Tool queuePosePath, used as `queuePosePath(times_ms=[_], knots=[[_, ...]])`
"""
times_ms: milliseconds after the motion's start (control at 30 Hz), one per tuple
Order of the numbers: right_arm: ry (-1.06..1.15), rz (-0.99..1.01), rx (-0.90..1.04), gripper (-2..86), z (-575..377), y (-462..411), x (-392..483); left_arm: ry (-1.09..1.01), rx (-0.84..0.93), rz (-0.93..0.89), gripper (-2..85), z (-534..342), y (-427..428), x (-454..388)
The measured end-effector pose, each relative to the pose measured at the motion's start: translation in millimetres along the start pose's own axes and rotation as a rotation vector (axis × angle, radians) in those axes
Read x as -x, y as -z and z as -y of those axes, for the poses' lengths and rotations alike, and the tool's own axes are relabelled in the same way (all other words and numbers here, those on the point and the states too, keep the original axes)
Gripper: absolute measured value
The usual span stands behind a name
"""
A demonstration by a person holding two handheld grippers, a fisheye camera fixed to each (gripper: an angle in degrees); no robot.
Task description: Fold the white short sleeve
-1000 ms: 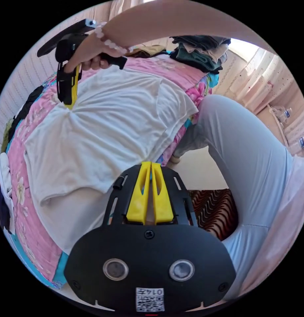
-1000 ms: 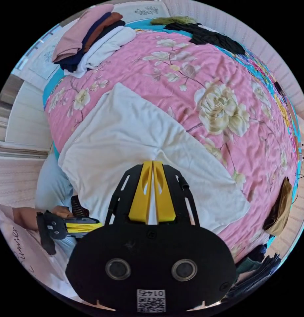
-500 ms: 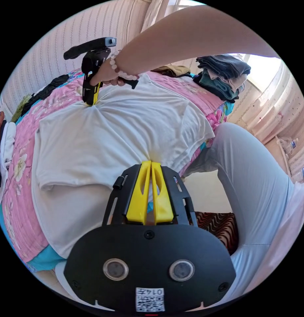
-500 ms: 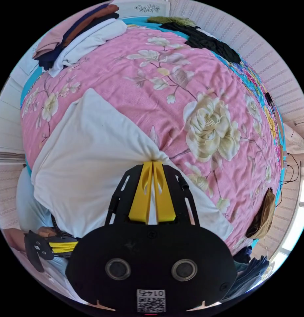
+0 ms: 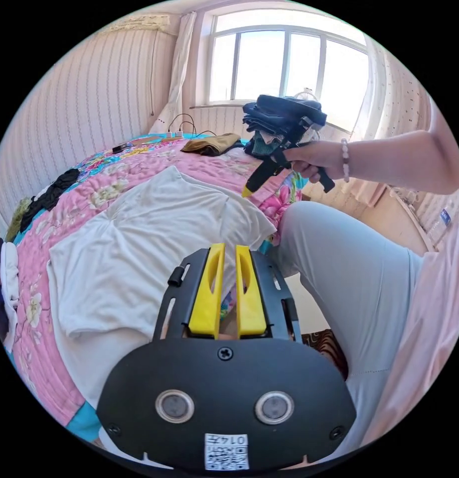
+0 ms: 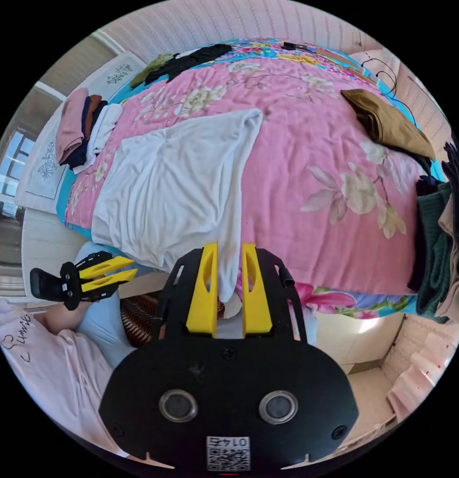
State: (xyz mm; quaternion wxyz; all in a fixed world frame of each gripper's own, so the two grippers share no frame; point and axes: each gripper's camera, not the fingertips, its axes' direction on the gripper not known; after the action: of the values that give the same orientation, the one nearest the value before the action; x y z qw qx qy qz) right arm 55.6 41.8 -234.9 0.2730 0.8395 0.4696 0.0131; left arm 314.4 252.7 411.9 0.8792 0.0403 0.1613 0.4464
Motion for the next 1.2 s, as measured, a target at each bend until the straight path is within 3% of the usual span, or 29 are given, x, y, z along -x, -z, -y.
queuePosePath(times_ms=[167,267,467,567,667,733,833,900,1067,1133,1200], knots=[[-0.023,0.054,0.081,8.7,-18,-36,-36,-0.022,-0.014,-0.01,12.1,14,-7,-13],[-0.02,0.104,0.088,2.9,-17,-43,-55,0.027,0.007,-0.018,18.9,30,-17,-12],[0.006,0.448,-0.044,0.2,-24,-24,-88,0.021,0.02,-0.026,22.6,57,-27,-10],[0.038,0.58,-0.097,0.6,-19,-19,-96,0.023,0.051,0.021,20.2,63,-31,-6],[0.08,0.666,-0.123,1.3,-10,-20,-101,0.073,0.111,0.055,5.2,65,-30,8],[0.134,0.719,-0.122,2.1,-2,-21,-103,0.12,0.106,0.031,0.4,63,-24,19],[0.242,0.689,-0.165,4.9,15,-16,-111,0.138,0.083,0.029,-0.7,59,-15,33],[0.171,0.58,-0.266,8.0,36,-18,-133,0.14,0.079,0.031,-0.8,57,-10,39],[-0.064,0.528,-0.436,15.7,94,-35,-166,0.128,0.077,0.034,-0.9,53,9,51],[-0.1,0.545,-0.444,15.5,118,-42,-164,0.143,0.066,0.031,-0.9,51,18,57],[-0.097,0.542,-0.403,8.4,146,-49,-153,0.167,0.042,0.034,-0.9,47,29,65]])
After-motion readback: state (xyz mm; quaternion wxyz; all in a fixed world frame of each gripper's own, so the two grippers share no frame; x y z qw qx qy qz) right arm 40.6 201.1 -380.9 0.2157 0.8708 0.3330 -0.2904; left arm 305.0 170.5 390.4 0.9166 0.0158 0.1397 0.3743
